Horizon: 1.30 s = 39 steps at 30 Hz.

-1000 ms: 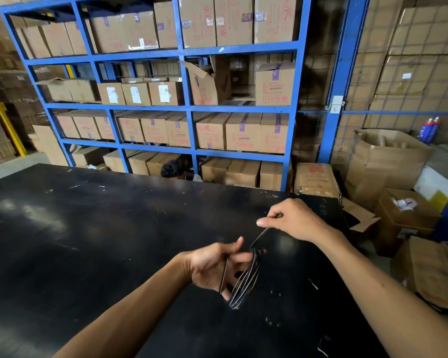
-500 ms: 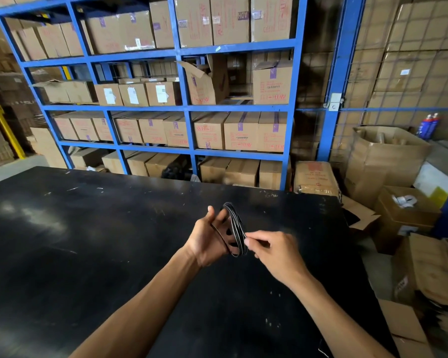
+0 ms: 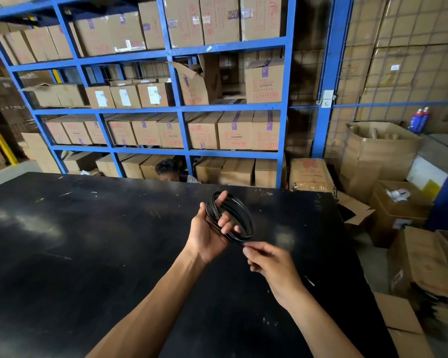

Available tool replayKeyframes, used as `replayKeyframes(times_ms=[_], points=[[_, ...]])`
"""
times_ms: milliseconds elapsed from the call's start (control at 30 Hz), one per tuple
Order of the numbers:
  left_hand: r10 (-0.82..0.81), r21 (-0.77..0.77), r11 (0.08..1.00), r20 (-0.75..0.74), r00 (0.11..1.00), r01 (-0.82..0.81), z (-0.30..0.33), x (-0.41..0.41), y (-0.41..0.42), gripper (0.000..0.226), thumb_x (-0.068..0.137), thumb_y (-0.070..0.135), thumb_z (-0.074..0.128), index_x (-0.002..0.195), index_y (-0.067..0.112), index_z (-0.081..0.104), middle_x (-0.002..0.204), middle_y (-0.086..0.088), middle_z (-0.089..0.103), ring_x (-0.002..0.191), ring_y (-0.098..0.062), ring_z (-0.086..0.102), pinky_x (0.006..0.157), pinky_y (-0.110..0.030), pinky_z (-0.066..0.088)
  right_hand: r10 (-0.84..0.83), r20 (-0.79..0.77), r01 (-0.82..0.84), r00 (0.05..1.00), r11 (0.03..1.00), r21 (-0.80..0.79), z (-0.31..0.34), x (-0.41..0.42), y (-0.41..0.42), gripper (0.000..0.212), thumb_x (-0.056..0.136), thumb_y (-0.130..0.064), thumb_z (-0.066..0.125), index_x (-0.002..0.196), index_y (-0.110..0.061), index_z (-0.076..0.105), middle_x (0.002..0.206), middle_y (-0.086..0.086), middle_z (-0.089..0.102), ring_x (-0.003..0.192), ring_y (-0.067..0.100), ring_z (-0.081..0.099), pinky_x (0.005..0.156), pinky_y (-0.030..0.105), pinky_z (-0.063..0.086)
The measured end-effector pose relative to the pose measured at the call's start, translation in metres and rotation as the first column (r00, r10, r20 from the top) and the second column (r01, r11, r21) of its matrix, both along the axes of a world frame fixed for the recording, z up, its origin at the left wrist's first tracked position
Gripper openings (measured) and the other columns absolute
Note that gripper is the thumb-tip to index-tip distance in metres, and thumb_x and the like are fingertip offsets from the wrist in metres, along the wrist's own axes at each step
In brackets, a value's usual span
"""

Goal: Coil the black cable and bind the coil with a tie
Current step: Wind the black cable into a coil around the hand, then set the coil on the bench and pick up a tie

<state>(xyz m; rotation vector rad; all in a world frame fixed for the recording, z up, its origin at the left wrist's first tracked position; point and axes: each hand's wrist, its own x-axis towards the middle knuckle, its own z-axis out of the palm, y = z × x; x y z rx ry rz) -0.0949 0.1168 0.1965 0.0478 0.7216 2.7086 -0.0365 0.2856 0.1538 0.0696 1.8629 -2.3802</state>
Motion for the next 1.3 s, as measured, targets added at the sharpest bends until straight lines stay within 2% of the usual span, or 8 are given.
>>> replayKeyframes(times_ms=[133,233,500,633,867,1067,1167,1300], points=[[0.136,-0.133,0.982,0.024,0.99,-0.131,0.0,0.003,0.01,0.058,0.102,0.035,0.027,0.056,0.011,0.055,0.038,0.003,0.026,0.028,-0.011,0.023,0.036,-0.025,0.027,-0.01,0.215,0.102,0.976,0.901,-0.422,0.002,-0.005,-0.001,0.018,0.087,0.007,0.073,0.103,0.0,0.072,0.076,0.008,0.073,0.063,0.014,0.07,0.059,0.023,0.06],[0.233,-0.192,0.957,0.066,0.97,-0.216,-0.004,0.007,0.017,0.046,0.094,0.023,0.028,0.05,0.014,0.037,0.037,0.003,0.022,0.026,-0.01,0.018,0.032,-0.023,0.019,-0.052,0.296,0.199,0.954,0.848,-0.491,0.004,-0.006,-0.004,0.014,0.091,0.004,0.07,0.099,-0.007,0.073,0.079,0.004,0.077,0.063,0.012,0.073,0.055,0.021,0.06],[0.411,-0.228,0.902,0.19,0.892,-0.367,-0.011,0.013,0.031,0.051,0.097,0.029,0.027,0.047,0.018,0.03,0.04,0.003,0.017,0.03,-0.013,0.013,0.034,-0.023,0.016,-0.197,0.066,0.202,0.978,0.975,-0.088,0.007,0.005,-0.025,0.048,0.105,-0.053,0.037,0.135,-0.025,0.062,0.134,-0.003,0.063,0.117,0.019,0.064,0.093,0.032,0.052],[0.409,-0.245,0.901,0.199,0.891,-0.359,-0.016,0.016,0.036,0.048,0.094,0.028,0.028,0.047,0.018,0.028,0.041,0.003,0.016,0.032,-0.014,0.013,0.035,-0.024,0.017,-0.151,-0.032,0.154,0.988,0.984,0.09,0.007,0.007,-0.031,0.055,0.104,-0.049,0.048,0.153,-0.025,0.045,0.15,-0.004,0.054,0.132,0.017,0.057,0.112,0.041,0.048],[0.386,-0.233,0.91,0.172,0.907,-0.343,-0.033,0.02,0.037,0.049,0.093,0.027,0.026,0.047,0.014,0.035,0.038,-0.001,0.019,0.031,-0.016,0.019,0.047,-0.03,0.032,-0.354,-0.094,0.358,0.931,0.933,0.031,-0.003,-0.011,-0.026,0.031,0.097,-0.015,0.07,0.127,-0.016,0.072,0.086,-0.017,0.081,0.076,-0.007,0.073,0.069,0.014,0.056],[0.325,-0.378,0.899,0.24,0.915,-0.22,-0.049,0.022,0.02,0.062,0.088,0.053,0.04,0.066,0.001,0.065,0.051,-0.014,0.049,0.05,-0.03,0.057,0.071,-0.041,0.048,-0.302,-0.237,0.353,0.923,0.91,0.218,-0.008,-0.023,-0.005,0.031,0.095,-0.014,0.072,0.126,-0.016,0.072,0.071,-0.02,0.078,0.074,-0.01,0.072,0.069,0.0,0.047],[0.208,-0.768,0.64,0.125,0.97,-0.038,-0.052,0.021,-0.002,0.066,0.092,0.059,0.04,0.108,0.003,0.07,0.094,-0.016,0.073,0.089,-0.036,0.07,0.086,-0.043,0.053,-0.196,-0.301,0.313,0.933,0.855,0.414,-0.003,-0.024,0.011,0.044,0.095,-0.018,0.072,0.138,-0.017,0.064,0.069,-0.009,0.077,0.073,-0.005,0.071,0.07,-0.002,0.045],[0.041,-0.914,0.247,-0.321,0.946,-0.321,-0.042,0.026,-0.012,0.036,0.097,0.05,0.054,0.123,0.028,0.066,0.12,0.01,0.071,0.116,-0.004,0.063,0.11,-0.038,0.045,0.041,-0.341,0.184,0.939,0.778,0.6,0.001,-0.019,0.021,0.077,0.094,-0.022,0.073,0.158,-0.03,0.031,0.083,-0.007,0.079,0.083,0.005,0.073,0.084,0.007,0.047]])
